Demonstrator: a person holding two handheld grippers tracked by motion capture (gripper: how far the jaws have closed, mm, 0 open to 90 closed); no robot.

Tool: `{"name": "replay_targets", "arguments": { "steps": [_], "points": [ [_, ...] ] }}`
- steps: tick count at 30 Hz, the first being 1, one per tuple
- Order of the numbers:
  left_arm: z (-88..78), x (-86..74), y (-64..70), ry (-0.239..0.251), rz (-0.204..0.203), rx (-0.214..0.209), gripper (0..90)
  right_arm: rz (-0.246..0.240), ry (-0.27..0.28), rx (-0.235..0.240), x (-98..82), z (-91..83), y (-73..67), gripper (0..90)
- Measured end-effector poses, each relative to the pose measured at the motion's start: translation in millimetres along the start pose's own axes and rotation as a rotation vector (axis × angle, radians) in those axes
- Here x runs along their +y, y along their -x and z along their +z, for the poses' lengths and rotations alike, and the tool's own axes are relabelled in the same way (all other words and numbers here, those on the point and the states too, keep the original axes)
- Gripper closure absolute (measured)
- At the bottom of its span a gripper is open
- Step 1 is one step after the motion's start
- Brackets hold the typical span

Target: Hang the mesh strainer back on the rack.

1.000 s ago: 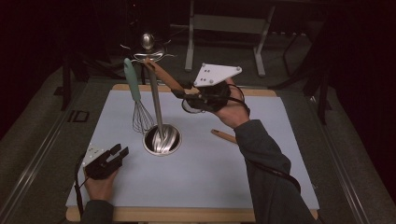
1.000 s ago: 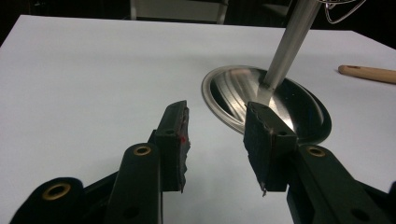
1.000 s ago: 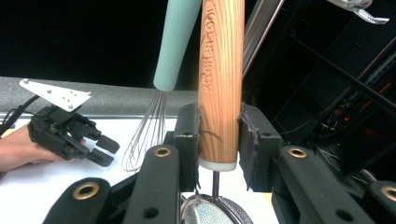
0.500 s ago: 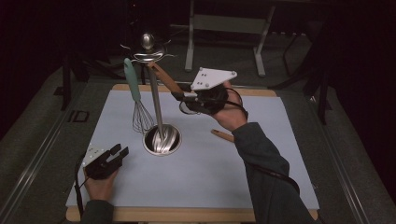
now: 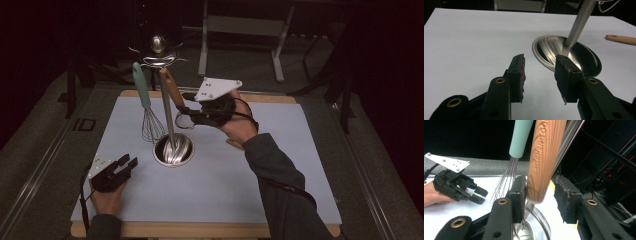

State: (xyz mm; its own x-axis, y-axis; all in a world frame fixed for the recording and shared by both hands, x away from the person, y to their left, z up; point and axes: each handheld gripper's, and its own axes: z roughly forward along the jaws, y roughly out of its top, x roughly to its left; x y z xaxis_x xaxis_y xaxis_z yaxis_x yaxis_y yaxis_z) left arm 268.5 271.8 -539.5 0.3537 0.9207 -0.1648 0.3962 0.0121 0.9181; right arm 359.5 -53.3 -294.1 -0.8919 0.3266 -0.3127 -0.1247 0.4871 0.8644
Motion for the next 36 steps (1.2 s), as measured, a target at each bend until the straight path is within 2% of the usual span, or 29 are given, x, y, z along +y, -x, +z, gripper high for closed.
{"name": "replay_targets", "arguments": {
  "steps": [7,8,12,25,36],
  "points": [
    [0.0,0.0,-0.1,0.0,-0.001,0.0,60.3,0.006,-0.012,0.024,-1.9,-0.4,0.4,57.8],
    [0.0,0.0,0.0,0.001,-0.002,0.0,60.3,0.0,-0.029,0.041,-3.7,-0.8,-0.2,57.4],
    [0.0,0.0,0.1,0.001,-0.001,0.0,60.3,-0.006,-0.051,0.053,-7.0,-1.8,-0.9,57.0],
    [0.2,0.1,0.1,-0.001,-0.002,0.001,60.3,0.007,-0.088,0.064,-16.3,-14.0,4.6,58.0],
    [0.2,0.2,-0.3,-0.005,-0.002,0.002,60.4,0.012,-0.161,0.082,-33.0,-23.9,7.6,58.0]
  ]
}}
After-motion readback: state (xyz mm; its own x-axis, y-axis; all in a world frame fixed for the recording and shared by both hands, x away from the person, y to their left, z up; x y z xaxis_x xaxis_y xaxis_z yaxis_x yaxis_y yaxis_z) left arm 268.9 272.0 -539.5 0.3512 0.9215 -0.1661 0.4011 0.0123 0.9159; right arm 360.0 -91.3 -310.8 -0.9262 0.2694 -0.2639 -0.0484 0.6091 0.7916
